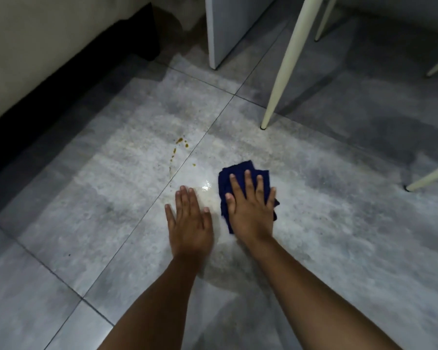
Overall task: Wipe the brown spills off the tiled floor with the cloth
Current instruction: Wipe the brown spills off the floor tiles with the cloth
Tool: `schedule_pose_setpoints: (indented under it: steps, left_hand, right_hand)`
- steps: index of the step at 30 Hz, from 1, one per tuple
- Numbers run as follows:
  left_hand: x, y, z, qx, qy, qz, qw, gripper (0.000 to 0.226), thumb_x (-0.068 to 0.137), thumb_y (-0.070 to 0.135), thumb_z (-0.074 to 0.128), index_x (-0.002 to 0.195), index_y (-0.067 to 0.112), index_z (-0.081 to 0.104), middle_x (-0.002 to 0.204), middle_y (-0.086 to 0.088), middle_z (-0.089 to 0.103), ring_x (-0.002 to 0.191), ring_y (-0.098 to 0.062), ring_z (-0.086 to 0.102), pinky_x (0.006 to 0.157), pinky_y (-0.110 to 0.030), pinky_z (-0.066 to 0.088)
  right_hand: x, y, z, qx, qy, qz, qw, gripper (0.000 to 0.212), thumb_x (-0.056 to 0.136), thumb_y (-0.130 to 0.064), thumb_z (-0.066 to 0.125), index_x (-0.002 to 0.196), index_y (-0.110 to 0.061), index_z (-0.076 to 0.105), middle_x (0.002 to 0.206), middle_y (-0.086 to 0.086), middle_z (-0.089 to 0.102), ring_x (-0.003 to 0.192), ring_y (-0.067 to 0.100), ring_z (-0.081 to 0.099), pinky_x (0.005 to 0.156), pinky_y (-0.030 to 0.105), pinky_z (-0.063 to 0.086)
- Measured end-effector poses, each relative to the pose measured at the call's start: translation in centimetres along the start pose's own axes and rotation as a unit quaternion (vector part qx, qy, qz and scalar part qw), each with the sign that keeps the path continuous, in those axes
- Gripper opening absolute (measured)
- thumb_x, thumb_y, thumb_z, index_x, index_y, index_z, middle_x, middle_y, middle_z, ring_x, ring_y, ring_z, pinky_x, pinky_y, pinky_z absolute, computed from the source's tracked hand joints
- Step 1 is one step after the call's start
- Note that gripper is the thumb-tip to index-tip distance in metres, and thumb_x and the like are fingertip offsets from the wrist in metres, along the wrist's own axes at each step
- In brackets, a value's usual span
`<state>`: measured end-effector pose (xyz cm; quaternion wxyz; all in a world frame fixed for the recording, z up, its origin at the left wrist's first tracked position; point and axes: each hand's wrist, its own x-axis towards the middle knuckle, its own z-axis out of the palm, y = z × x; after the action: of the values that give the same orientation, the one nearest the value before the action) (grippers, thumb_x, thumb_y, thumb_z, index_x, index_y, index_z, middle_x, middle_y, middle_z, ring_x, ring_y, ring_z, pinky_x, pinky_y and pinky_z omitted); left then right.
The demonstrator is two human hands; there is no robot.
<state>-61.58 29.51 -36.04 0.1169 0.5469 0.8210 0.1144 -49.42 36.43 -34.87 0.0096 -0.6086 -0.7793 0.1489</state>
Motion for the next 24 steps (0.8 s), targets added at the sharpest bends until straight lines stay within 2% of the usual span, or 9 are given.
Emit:
schedule_pose_setpoints:
  steps: [3,5,8,10,12,15,17,19,24]
  left_hand:
    - [1.7,-2.1,-1.2,-0.012,0.032,0.013,0.999,0.066,0.095,0.041,0.009,0.152,0.008,0.009,0.16,-0.009,0.005,0.147,-0.016,-0.003,0.118,-0.038,-0.009]
    - [3.6,-4.6,-2.3,0.008,0.044,-0.023,0.999,0.067,0.095,0.042,0.008,0.152,0.007,0.006,0.16,-0.01,0.001,0.147,-0.018,-0.004,0.117,-0.038,-0.012]
    - [5.3,-8.5,-3.7,0.024,0.015,-0.062,0.998,0.065,0.099,0.044,0.01,0.151,0.008,-0.003,0.16,-0.01,-0.008,0.146,-0.017,-0.011,0.117,-0.041,-0.012]
    - [5.1,-9.7,-3.6,0.037,-0.007,-0.052,0.998,0.065,0.099,0.046,0.008,0.151,0.009,-0.006,0.16,-0.008,-0.011,0.145,-0.015,-0.015,0.118,-0.043,-0.009]
    - [5.0,-10.0,-3.3,0.043,0.001,-0.048,0.998,0.066,0.097,0.046,0.006,0.152,0.01,-0.004,0.16,-0.007,-0.009,0.145,-0.015,-0.015,0.119,-0.044,-0.006]
    - [5.1,-9.8,-3.3,0.041,0.016,-0.051,0.998,0.066,0.097,0.045,0.007,0.152,0.009,0.002,0.16,-0.008,-0.002,0.147,-0.016,-0.009,0.119,-0.044,-0.004]
    - [5.2,-9.8,-3.4,0.046,0.012,-0.056,0.997,0.065,0.097,0.043,0.009,0.152,0.009,0.003,0.16,-0.008,0.0,0.147,-0.017,-0.007,0.119,-0.044,-0.004]
    - [5.4,-9.9,-3.5,0.046,0.002,-0.052,0.998,0.064,0.098,0.043,0.01,0.152,0.009,0.001,0.16,-0.009,-0.001,0.147,-0.018,-0.007,0.119,-0.046,-0.002]
    - [5.1,-9.8,-3.9,0.025,-0.007,-0.05,0.998,0.063,0.099,0.04,0.013,0.151,0.005,0.006,0.16,-0.012,0.004,0.148,-0.021,-0.003,0.118,-0.05,0.003]
  right_hand:
    - [3.7,1.4,-0.8,-0.004,-0.007,-0.007,1.0,0.052,0.099,-0.051,0.009,0.15,-0.039,0.006,0.161,-0.004,-0.002,0.147,0.021,-0.008,0.116,0.052,-0.007]
    - [4.7,2.4,-1.1,0.002,0.008,0.046,0.999,0.052,0.1,-0.049,0.011,0.151,-0.039,0.005,0.161,-0.003,-0.003,0.147,0.021,-0.008,0.116,0.051,-0.008]
    - [2.4,1.1,-0.3,0.02,0.021,0.118,0.993,0.052,0.101,-0.048,0.01,0.151,-0.037,0.003,0.161,-0.003,-0.004,0.146,0.021,-0.01,0.115,0.051,-0.011]
    - [-0.5,-1.9,0.7,0.025,0.03,0.09,0.995,0.054,0.098,-0.05,0.007,0.15,-0.036,0.006,0.16,-0.002,0.0,0.147,0.023,-0.007,0.114,0.05,-0.012]
    - [-2.0,-5.5,1.6,0.029,0.006,0.026,0.999,0.057,0.096,-0.052,0.006,0.15,-0.035,0.012,0.159,-0.001,0.005,0.147,0.027,-0.001,0.113,0.051,-0.011]
    - [0.1,-9.5,2.2,0.021,-0.011,-0.045,0.999,0.057,0.096,-0.052,0.008,0.149,-0.034,0.019,0.159,0.0,0.012,0.146,0.029,0.006,0.114,0.054,-0.006]
    - [3.4,-10.2,1.8,-0.011,-0.036,-0.067,0.997,0.057,0.096,-0.052,0.002,0.15,-0.038,0.008,0.16,-0.003,0.0,0.147,0.026,-0.005,0.113,0.051,-0.011]
    - [5.6,-9.8,1.2,-0.017,-0.075,-0.047,0.996,0.052,0.099,-0.052,0.005,0.149,-0.041,-0.002,0.16,-0.006,-0.011,0.146,0.021,-0.015,0.113,0.049,-0.014]
    - [2.6,-9.7,-0.4,-0.018,-0.122,0.027,0.992,0.053,0.101,-0.048,0.009,0.149,-0.039,-0.011,0.157,-0.005,-0.021,0.143,0.021,-0.023,0.115,0.05,-0.012]
